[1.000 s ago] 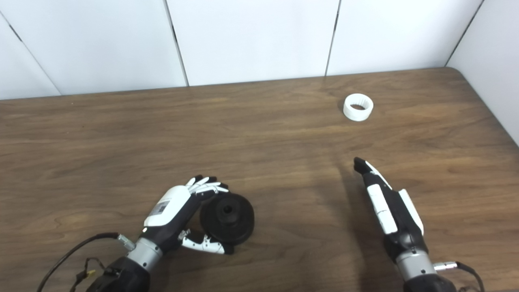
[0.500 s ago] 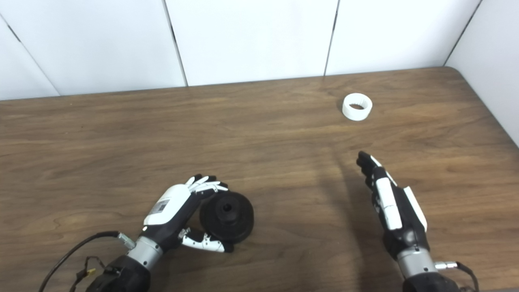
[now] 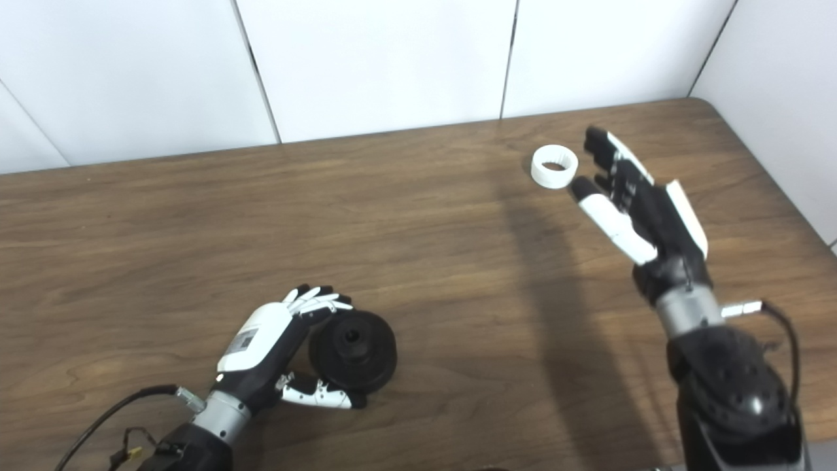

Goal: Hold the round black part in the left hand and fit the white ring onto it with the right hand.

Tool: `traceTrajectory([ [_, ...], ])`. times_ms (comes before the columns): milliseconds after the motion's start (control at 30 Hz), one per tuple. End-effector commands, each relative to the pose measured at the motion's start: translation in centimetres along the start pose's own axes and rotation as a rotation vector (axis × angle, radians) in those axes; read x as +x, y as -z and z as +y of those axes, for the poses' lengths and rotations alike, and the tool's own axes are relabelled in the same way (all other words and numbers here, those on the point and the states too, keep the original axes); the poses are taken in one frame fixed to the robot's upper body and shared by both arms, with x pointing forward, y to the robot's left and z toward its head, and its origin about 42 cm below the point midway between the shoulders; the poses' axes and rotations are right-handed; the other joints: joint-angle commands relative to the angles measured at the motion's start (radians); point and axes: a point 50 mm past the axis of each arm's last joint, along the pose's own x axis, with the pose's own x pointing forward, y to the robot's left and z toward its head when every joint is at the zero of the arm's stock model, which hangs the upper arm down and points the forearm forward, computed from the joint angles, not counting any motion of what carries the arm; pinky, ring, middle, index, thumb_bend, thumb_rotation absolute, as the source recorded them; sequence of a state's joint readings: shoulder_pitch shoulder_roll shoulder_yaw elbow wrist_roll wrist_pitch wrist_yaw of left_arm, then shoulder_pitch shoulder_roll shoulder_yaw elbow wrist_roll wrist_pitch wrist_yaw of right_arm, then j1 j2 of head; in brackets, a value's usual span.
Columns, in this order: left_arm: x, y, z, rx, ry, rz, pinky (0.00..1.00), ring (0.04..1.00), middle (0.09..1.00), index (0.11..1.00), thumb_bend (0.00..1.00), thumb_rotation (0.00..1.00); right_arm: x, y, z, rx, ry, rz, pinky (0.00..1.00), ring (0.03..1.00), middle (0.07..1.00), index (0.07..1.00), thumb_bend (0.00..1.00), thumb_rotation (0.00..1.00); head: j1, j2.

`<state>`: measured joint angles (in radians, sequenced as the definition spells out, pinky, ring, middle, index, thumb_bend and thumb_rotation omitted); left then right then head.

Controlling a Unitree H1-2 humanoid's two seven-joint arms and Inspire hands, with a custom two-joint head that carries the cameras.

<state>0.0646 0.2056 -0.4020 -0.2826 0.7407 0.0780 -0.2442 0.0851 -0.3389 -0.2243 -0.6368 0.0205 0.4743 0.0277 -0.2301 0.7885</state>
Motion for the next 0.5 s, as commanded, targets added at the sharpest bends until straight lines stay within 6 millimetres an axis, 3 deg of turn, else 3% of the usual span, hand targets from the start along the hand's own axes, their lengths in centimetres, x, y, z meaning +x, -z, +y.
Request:
traceTrajectory([
  [0, 0.2, 0.4, -0.4, 0.036, 0.021, 0.025, 1.00, 0.942, 0.856, 0.488, 0.52, 0.06, 1.5, -1.2, -0.8, -0.073, 0.010, -0.058, 0.95, 0.935, 0.902, 0.883, 0.72, 0.42, 0.002, -0.001],
  [200, 0.2, 0.6, -0.5, 0.036, 0.017, 0.024, 1.00, 0.938, 0.854, 0.488, 0.52, 0.06, 5.6, -1.4, -1.6, -0.238, -0.025, -0.055, 0.88, 0.925, 0.910, 0.864, 0.79, 0.27, -0.010, -0.007],
  [333, 0.1, 0.8, -0.6, 0.036, 0.016, 0.022, 1.00, 0.937, 0.849, 0.488, 0.52, 0.06, 8.2, -1.3, -1.8, -0.403, -0.041, -0.032, 0.85, 0.906, 0.910, 0.855, 0.84, 0.29, -0.026, -0.016],
  [433, 0.1, 0.9, -0.7, 0.044, 0.024, 0.030, 1.00, 0.935, 0.850, 0.488, 0.52, 0.06, 10.1, -1.2, -1.9, -0.490, -0.051, -0.001, 0.78, 0.853, 0.893, 0.847, 0.86, 0.28, -0.026, -0.024],
  [467, 0.0, 0.9, -0.7, 0.046, 0.030, 0.034, 1.00, 0.937, 0.855, 0.488, 0.52, 0.07, 10.7, -1.0, -1.9, -0.515, -0.055, 0.011, 0.81, 0.872, 0.892, 0.845, 0.86, 0.27, -0.025, -0.033],
])
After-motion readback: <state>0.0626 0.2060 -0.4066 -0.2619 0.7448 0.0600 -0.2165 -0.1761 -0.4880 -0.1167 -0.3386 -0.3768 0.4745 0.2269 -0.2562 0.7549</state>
